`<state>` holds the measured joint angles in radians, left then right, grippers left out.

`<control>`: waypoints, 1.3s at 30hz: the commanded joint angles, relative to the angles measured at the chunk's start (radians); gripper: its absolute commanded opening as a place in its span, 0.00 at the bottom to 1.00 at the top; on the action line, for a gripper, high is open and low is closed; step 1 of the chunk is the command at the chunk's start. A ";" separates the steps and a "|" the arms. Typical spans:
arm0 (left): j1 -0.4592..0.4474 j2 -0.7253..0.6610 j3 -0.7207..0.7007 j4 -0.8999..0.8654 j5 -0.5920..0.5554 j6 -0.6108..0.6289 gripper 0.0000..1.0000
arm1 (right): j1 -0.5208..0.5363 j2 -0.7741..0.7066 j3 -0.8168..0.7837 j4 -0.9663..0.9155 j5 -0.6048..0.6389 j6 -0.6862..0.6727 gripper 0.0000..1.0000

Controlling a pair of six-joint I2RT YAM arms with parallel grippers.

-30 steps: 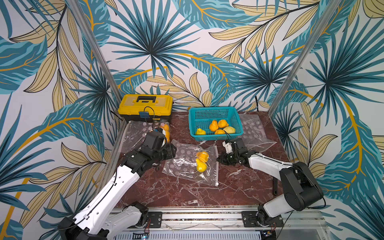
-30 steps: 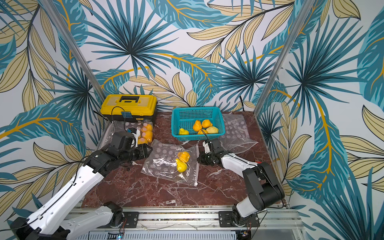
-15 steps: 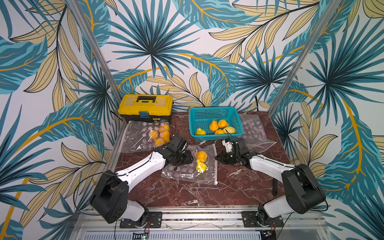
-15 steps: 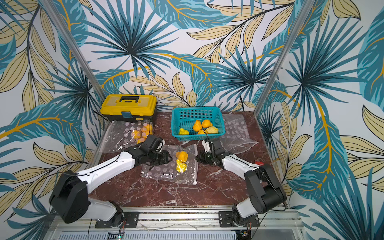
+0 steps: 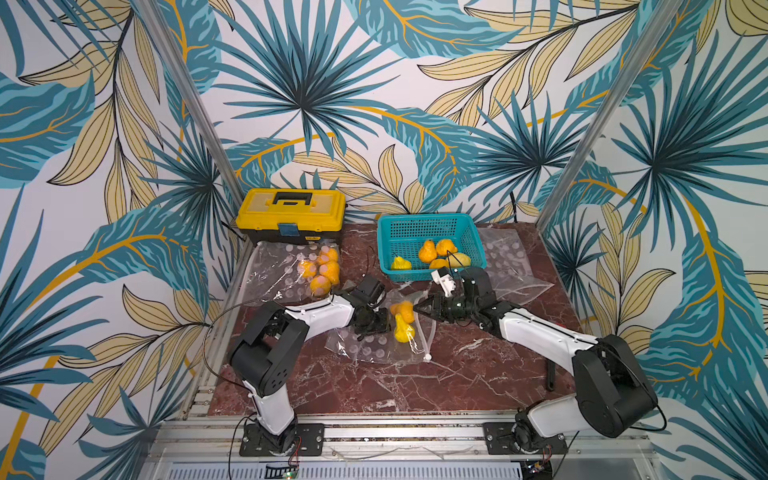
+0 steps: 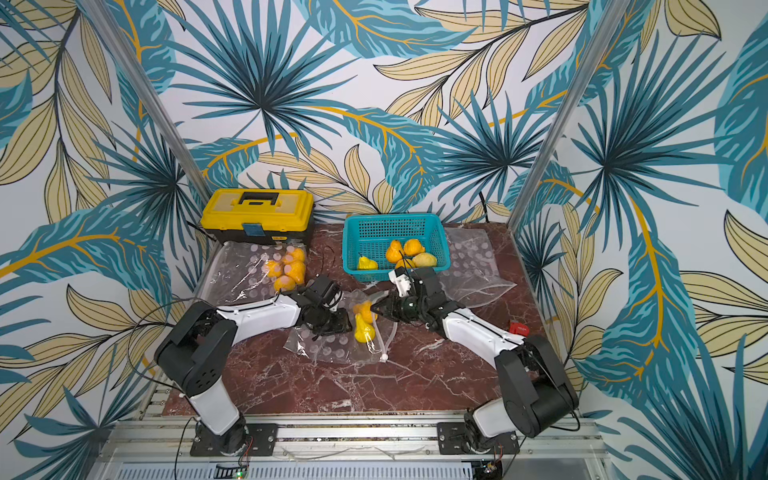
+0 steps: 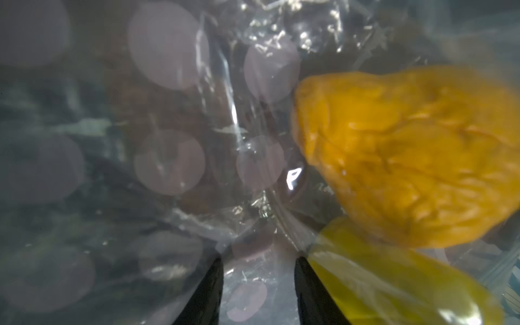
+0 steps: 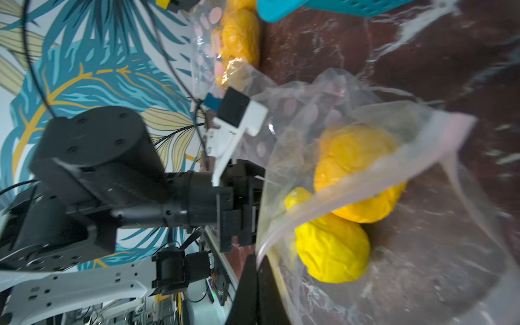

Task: Open the zip-top bag and take out the pear
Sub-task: Adjust the zipper food storage bag at the center of the board.

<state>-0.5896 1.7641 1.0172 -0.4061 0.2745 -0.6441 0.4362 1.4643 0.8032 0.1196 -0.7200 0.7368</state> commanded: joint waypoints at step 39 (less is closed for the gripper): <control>-0.004 0.012 -0.025 0.043 0.040 0.046 0.37 | 0.039 0.018 -0.045 -0.121 0.211 -0.230 0.39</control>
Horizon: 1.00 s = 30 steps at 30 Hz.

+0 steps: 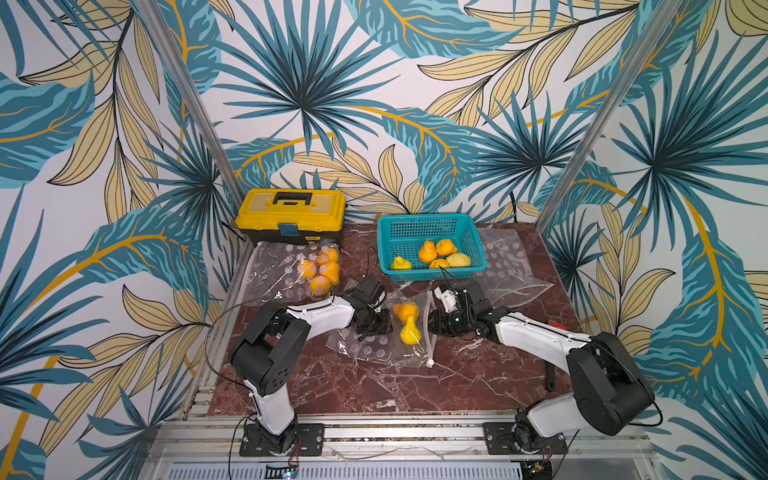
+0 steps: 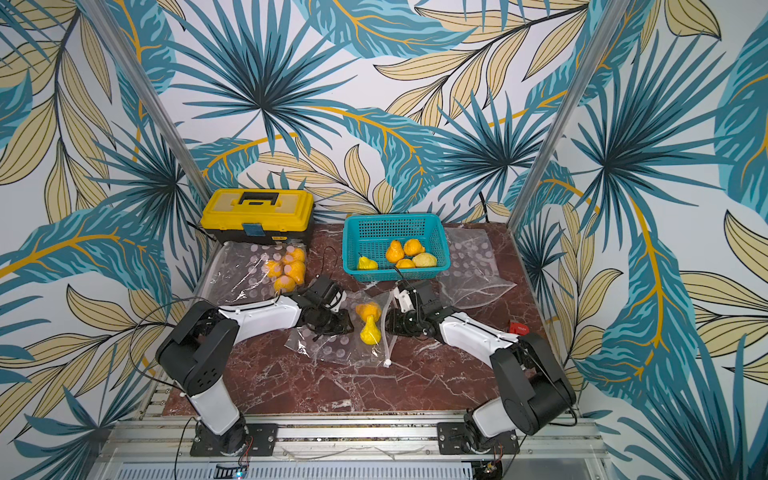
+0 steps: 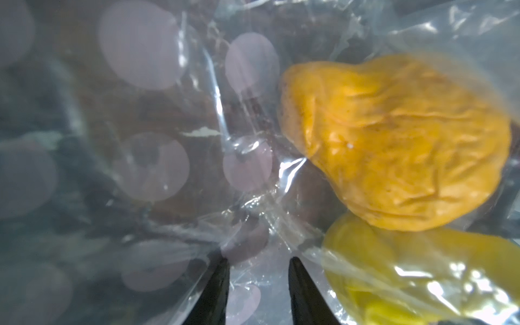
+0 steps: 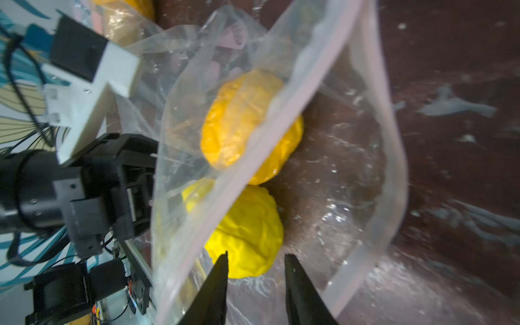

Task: Open the zip-top bag and take out the pear
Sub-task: Adjust the zipper food storage bag at the center of the board, then pick up the pear from the zipper food storage bag.

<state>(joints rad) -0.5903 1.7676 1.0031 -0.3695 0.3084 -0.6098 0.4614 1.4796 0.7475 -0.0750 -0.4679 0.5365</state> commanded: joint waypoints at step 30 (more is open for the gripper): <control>-0.003 0.015 -0.023 0.014 0.014 0.001 0.37 | 0.097 0.169 0.179 -0.098 0.144 -0.042 0.30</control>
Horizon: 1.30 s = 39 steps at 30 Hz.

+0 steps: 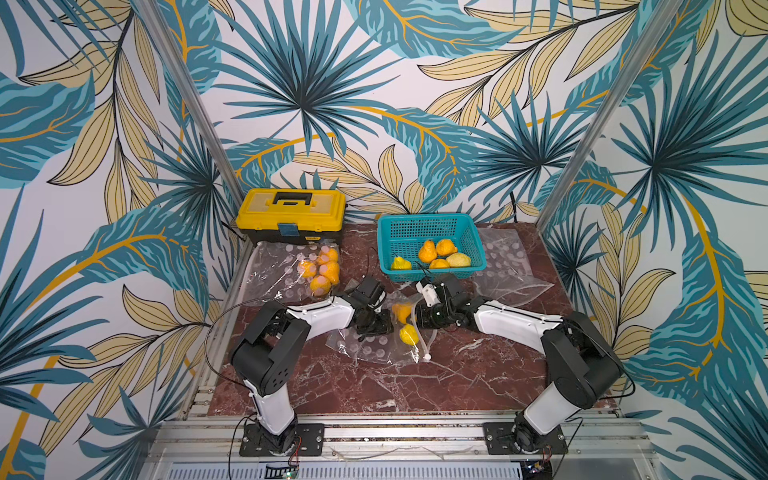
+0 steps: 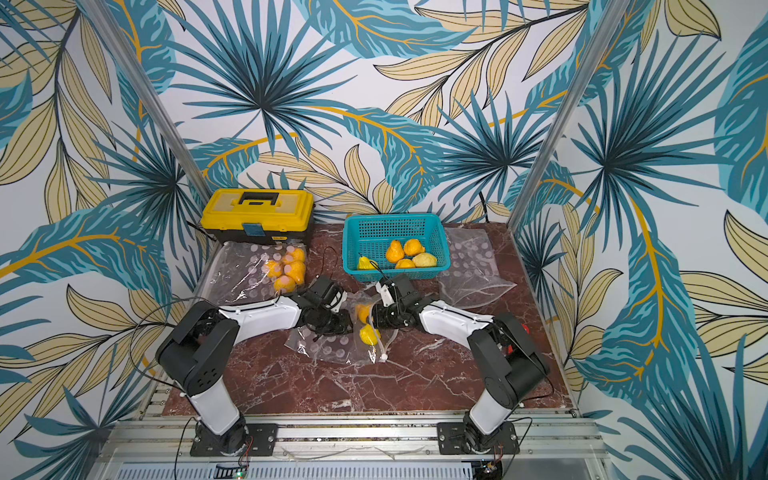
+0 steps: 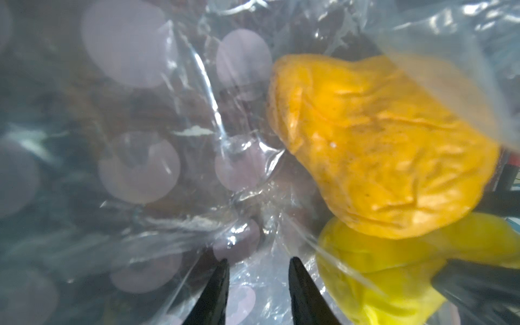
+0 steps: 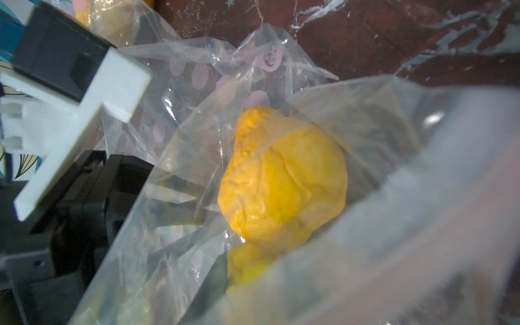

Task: Open the zip-top bag and take out the pear
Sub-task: Pick up the pear from the zipper food storage bag.

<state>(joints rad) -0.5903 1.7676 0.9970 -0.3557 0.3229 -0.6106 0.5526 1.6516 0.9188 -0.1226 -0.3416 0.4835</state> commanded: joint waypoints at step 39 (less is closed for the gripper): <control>-0.003 0.016 -0.026 0.000 0.007 0.006 0.37 | -0.211 -0.398 0.139 -0.518 0.342 -0.183 0.18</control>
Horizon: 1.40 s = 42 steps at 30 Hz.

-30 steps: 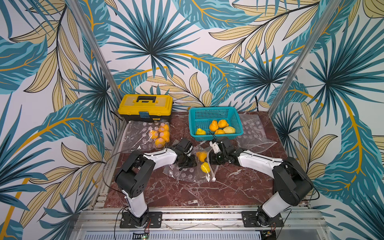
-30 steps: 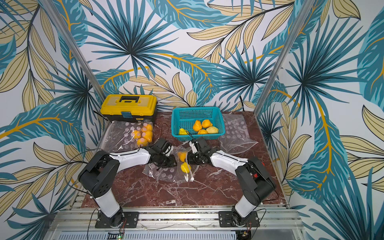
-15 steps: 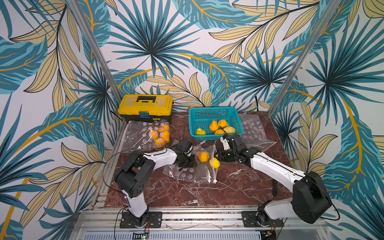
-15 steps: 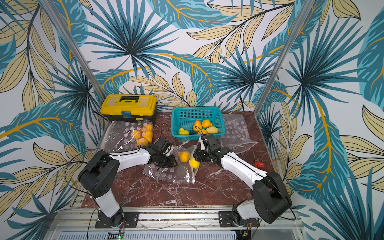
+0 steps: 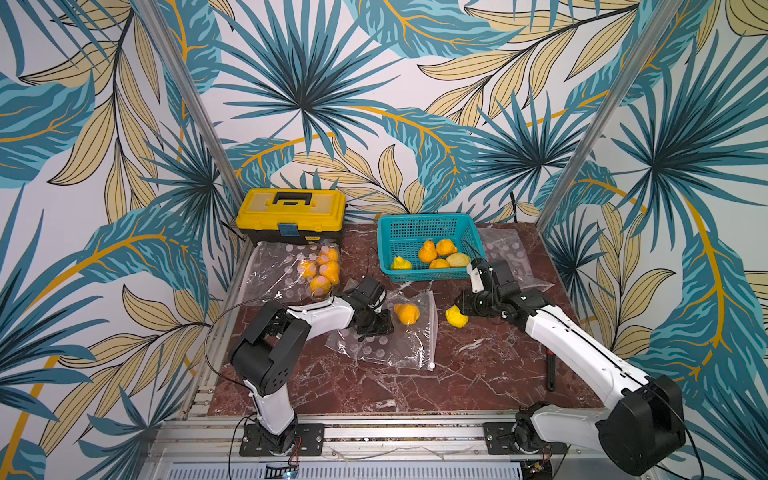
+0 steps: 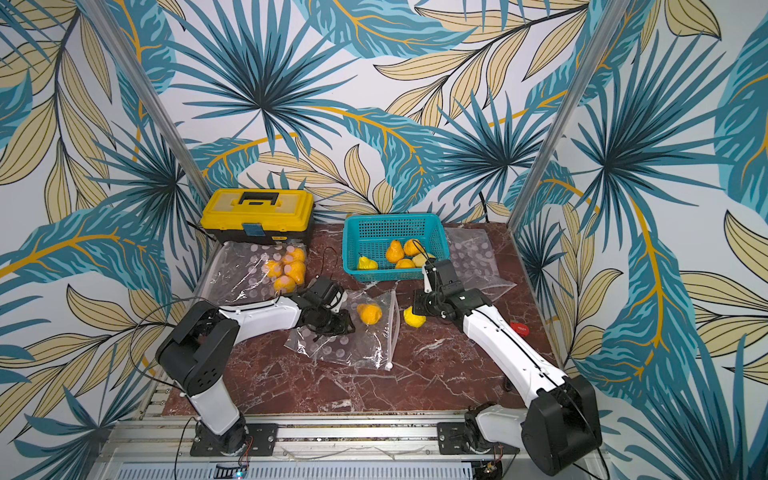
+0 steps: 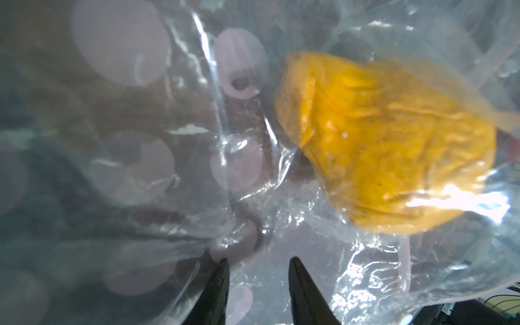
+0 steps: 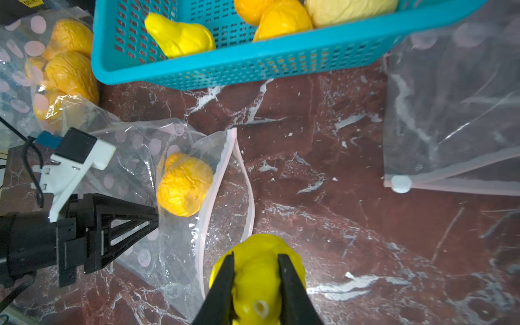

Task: Open the zip-top bag and take out the pear
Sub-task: Pick up the pear from the zipper food storage bag, then place the pear in the basket.

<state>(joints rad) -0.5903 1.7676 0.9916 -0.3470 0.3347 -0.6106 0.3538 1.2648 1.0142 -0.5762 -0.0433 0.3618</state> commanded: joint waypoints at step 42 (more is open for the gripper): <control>-0.020 0.027 -0.041 0.016 0.016 -0.024 0.37 | -0.152 0.839 0.843 0.234 -0.291 -0.146 0.16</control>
<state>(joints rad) -0.6006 1.7676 0.9749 -0.3050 0.3569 -0.6273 0.1787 2.0850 1.8412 -0.4255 -0.2745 0.2008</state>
